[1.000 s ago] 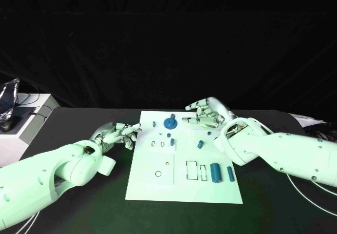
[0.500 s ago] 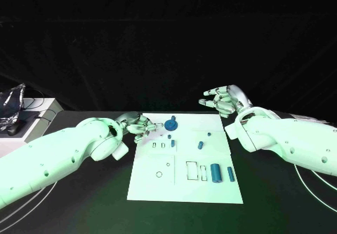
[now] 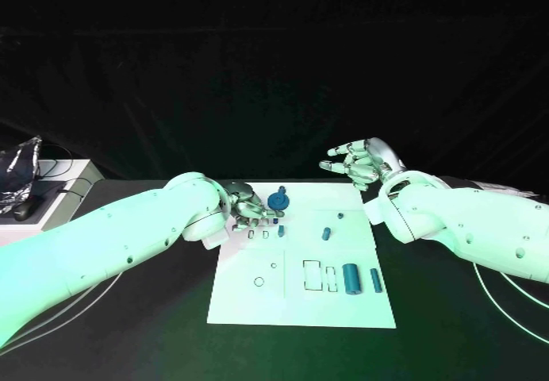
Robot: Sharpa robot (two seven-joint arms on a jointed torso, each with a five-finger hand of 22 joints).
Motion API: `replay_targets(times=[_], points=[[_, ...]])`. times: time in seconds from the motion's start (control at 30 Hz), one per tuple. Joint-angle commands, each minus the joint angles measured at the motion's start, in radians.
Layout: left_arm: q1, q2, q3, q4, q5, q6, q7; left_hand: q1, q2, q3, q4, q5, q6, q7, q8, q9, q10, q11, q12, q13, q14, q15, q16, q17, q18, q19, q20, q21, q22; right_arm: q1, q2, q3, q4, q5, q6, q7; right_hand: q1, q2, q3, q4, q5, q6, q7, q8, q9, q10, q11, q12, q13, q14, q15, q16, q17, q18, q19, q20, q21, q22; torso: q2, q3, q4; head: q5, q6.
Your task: Assemble the parts on the task board
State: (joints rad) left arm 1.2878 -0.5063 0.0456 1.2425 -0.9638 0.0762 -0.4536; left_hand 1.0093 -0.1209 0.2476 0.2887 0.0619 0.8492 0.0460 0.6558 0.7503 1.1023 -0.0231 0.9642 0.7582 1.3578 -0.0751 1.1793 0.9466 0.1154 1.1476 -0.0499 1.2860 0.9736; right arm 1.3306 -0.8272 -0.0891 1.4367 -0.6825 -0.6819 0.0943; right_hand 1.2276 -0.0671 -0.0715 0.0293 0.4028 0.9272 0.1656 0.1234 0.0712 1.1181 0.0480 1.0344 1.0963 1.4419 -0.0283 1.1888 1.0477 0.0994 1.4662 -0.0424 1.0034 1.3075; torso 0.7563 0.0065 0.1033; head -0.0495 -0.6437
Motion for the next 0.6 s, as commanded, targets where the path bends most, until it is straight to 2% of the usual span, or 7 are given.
replay_targets(times=[0.03,0.07,0.2,0.43,0.6], points=[[0.009,0.028,-0.003,-0.027,-0.049,0.071,-0.079,-0.027,-0.025,0.07,0.002,-0.003,-0.002,0.002,-0.008,0.006,-0.01,0.004,0.007,-0.003,0.002,0.004,0.006,0.0,-0.006,0.008,0.001,-0.007,0.011,0.001,0.008,0.0,-0.002,-0.018,0.041,-0.024,-0.006,-0.003,-0.001,0.008,0.005,-0.013,0.002,0.007,0.001,-0.002,0.006,-0.005,-0.002,-0.001,0.002,-0.002,-0.001,0.014,0.045,0.002,-0.005,0.132,0.001,0.0008,-0.0018,-0.008,0.001],[0.01,0.035,-0.004,-0.034,-0.048,0.078,-0.083,-0.023,-0.025,0.074,0.0,-0.003,-0.006,0.004,-0.01,0.005,-0.014,0.005,0.004,-0.004,0.0,0.005,0.005,-0.001,-0.006,0.009,0.002,-0.007,0.013,0.001,0.01,0.0,-0.004,-0.02,0.043,-0.026,-0.007,-0.005,0.001,0.011,0.006,-0.015,0.002,0.008,0.0,-0.004,0.006,-0.008,-0.003,-0.002,0.002,-0.003,-0.002,0.015,0.045,0.003,-0.006,0.132,0.0,0.0005,-0.002,-0.009,0.0],[0.014,0.055,-0.005,-0.055,-0.043,0.097,-0.092,-0.02,-0.035,0.076,0.0,-0.003,-0.007,0.006,-0.014,0.005,-0.016,0.007,0.002,-0.008,-0.004,0.007,0.002,-0.005,-0.004,0.005,0.004,-0.011,0.013,0.001,0.019,0.0,-0.01,-0.025,0.051,-0.033,-0.007,-0.005,0.001,0.011,0.006,-0.015,0.002,0.008,0.0,-0.004,0.006,-0.008,-0.003,-0.002,0.002,-0.003,-0.002,0.015,0.045,0.003,-0.006,0.132,0.003,0.0034,-0.0073,-0.01,0.012],[0.016,0.084,-0.006,-0.082,-0.035,0.116,-0.094,-0.013,-0.037,0.074,-0.001,-0.004,-0.007,0.007,-0.021,0.008,-0.02,0.008,0.006,-0.017,-0.008,0.008,0.004,-0.01,-0.002,0.003,0.007,-0.021,0.026,0.001,0.033,0.0,-0.019,-0.03,0.062,-0.045,-0.008,-0.006,0.003,0.014,0.006,-0.016,0.002,0.01,0.001,-0.005,0.006,-0.008,-0.004,-0.002,0.002,-0.004,-0.003,0.015,0.045,0.003,-0.008,0.132,0.008,0.0072,-0.0108,-0.011,0.012],[0.015,0.099,-0.008,-0.097,-0.032,0.122,-0.093,0.007,-0.038,0.072,-0.004,-0.004,-0.006,0.007,-0.02,0.011,-0.022,0.008,0.008,-0.019,-0.009,0.009,0.006,-0.01,-0.003,0.004,0.007,-0.026,0.032,0.001,0.039,0.0,-0.023,-0.033,0.067,-0.05,-0.008,-0.006,0.003,0.014,0.006,-0.016,0.002,0.01,0.001,-0.005,0.006,-0.008,-0.004,-0.002,0.002,-0.004,-0.003,0.015,0.045,0.003,-0.008,0.132,0.007,0.0056,-0.0098,-0.011,0.008]])
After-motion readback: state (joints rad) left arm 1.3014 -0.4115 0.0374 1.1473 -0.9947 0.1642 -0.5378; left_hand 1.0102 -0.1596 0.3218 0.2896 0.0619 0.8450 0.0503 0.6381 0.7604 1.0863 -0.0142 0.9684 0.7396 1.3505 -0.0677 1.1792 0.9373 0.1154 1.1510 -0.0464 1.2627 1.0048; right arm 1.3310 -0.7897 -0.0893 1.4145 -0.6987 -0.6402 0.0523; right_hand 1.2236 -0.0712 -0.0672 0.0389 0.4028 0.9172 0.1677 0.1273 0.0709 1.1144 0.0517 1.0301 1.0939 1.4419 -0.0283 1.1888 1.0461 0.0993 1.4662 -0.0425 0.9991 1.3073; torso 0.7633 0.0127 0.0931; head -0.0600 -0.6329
